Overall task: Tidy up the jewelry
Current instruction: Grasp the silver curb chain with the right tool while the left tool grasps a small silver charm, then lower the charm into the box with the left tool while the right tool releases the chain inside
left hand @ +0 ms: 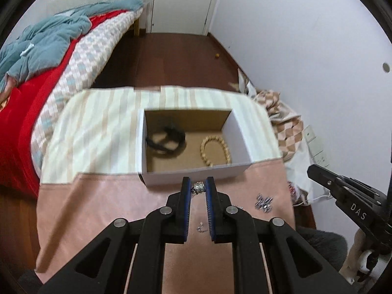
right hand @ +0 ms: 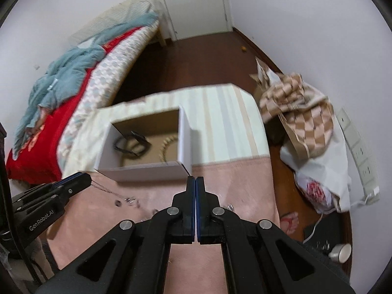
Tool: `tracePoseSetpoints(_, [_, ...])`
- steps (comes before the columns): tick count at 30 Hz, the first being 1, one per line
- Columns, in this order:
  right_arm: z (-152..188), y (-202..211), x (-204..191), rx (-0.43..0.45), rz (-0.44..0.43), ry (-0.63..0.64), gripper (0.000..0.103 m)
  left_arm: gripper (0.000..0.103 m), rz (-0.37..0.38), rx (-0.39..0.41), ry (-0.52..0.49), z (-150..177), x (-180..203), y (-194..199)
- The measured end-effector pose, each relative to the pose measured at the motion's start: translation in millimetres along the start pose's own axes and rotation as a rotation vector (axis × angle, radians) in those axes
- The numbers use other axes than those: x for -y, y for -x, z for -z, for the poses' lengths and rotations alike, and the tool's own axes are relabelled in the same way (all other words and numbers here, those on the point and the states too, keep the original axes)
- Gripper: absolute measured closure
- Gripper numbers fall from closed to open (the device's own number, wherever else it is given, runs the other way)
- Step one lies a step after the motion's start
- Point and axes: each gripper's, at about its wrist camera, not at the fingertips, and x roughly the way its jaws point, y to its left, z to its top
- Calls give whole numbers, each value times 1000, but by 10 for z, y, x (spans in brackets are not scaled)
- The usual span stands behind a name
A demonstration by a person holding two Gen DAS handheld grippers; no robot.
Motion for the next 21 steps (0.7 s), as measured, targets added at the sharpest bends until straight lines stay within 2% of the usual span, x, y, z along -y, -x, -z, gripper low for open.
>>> tracePoseSetpoints(5, [-266,137,-180,31,-32,54,103,94,1,58,-2,-221,-49,262])
tracePoseSetpoints(8, [-293,-122,-44,-80,-94,-2,102,94,-10,73,-5,-258,-66,285])
tracePoseSetpoints(10, [-181,-401,108,-168,-80,-47,101,94,-25,69,-10,-213,-65,224])
tracePoseSetpoints(14, [148,-818,337,-253,-32,-106,73,94,-21,0,8,-5,-71,-86])
tracePoseSetpoints(21, [472,-1149,717,-297,23,-237,72,94,-4,-89,47,277,-126,-400])
